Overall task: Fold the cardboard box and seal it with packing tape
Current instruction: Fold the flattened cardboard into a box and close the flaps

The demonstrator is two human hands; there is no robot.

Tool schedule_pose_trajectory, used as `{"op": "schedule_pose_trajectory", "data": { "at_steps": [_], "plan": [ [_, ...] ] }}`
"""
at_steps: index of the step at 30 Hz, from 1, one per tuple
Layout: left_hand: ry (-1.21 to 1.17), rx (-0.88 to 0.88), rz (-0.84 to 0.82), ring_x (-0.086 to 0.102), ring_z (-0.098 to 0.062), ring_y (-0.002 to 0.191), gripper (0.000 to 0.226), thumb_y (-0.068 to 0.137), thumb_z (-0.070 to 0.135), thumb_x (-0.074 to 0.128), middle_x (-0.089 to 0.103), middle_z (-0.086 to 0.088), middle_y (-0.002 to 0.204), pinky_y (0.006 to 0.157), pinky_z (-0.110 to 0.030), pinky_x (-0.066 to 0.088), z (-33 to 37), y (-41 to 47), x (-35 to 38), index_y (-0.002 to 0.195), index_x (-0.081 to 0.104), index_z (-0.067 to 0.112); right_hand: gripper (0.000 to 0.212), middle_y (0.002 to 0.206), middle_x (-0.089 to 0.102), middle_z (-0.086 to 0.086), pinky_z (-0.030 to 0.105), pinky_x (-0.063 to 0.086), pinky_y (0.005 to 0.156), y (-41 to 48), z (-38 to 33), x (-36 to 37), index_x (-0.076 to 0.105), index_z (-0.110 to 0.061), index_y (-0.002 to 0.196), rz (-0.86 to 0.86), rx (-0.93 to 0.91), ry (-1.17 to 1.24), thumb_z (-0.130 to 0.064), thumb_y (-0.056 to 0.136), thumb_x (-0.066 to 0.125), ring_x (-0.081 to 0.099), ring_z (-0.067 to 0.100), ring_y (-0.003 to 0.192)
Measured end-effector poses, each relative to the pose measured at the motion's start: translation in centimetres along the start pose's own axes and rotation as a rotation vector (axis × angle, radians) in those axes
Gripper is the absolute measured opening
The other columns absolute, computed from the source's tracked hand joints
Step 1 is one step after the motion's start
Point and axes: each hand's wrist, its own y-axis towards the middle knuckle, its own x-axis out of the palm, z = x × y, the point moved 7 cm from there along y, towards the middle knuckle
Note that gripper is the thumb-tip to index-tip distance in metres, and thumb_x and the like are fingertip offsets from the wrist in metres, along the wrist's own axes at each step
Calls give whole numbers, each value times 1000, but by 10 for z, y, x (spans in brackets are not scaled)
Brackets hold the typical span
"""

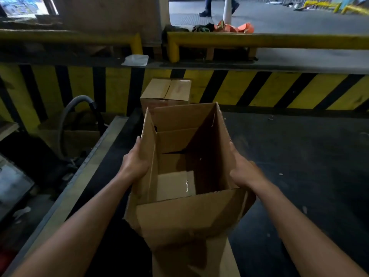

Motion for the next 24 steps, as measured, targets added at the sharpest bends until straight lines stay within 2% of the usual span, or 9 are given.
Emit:
{"op": "schedule_pose_trajectory", "data": {
  "at_steps": [2,4,7,9,12,18,19,21,24],
  "plan": [
    [-60,-6,18,59,-33,120,89,94,9,66,52,-14,142,101,-53,52,1,11,-4,161,14,36,95,101,54,7,38,58,64,0,-1,-2,-15,-49,150,-16,29,-13,-5,94,49,63,23,75],
    [-62,2,23,60,-32,118,89,95,7,65,53,-13,140,99,-51,54,4,21,-5,162,15,35,97,102,57,9,40,59,68,1,-1,0,-14,-50,149,-7,45,-13,-6,93,50,64,23,76],
    [-58,-17,5,62,-29,113,91,95,4,62,55,-12,137,91,-46,57,2,29,-4,162,11,37,91,108,54,7,38,59,68,3,0,5,-11,-52,150,54,56,46,-9,96,48,63,21,77],
    [-52,-23,-63,64,-25,106,94,94,5,61,57,-5,129,84,-43,58,-1,30,-1,161,6,41,86,107,52,6,39,58,68,5,1,6,-8,-51,150,96,59,65,-11,97,46,62,21,77],
    [-26,18,-181,67,-21,104,93,91,10,60,62,2,126,84,-47,61,-9,32,7,157,9,51,82,108,48,4,38,56,71,7,1,5,-3,-48,152,135,39,94,-9,98,44,59,20,80],
    [-90,8,-186,60,-10,99,84,98,1,47,57,10,119,77,-36,55,-15,34,0,159,12,47,82,106,50,4,42,58,68,8,1,3,3,-45,154,177,14,94,-7,95,46,62,23,74],
    [-99,6,-192,60,-10,100,84,98,0,46,57,10,120,78,-36,55,-14,34,0,158,12,47,82,107,52,5,41,58,66,8,1,3,3,-45,154,182,14,92,-7,95,46,62,23,73],
    [-99,8,-189,60,-16,110,89,96,0,48,54,2,140,85,-38,55,-13,34,1,160,5,45,79,113,59,10,37,55,62,9,-2,3,5,-44,154,199,1,81,-7,96,45,63,23,74],
    [-127,-4,-199,55,-21,122,101,93,0,54,40,-3,158,89,-38,54,-14,29,9,159,-9,44,75,125,60,9,32,52,65,10,-6,3,6,-42,155,215,-18,77,-9,100,44,65,22,86]
  ]
}}
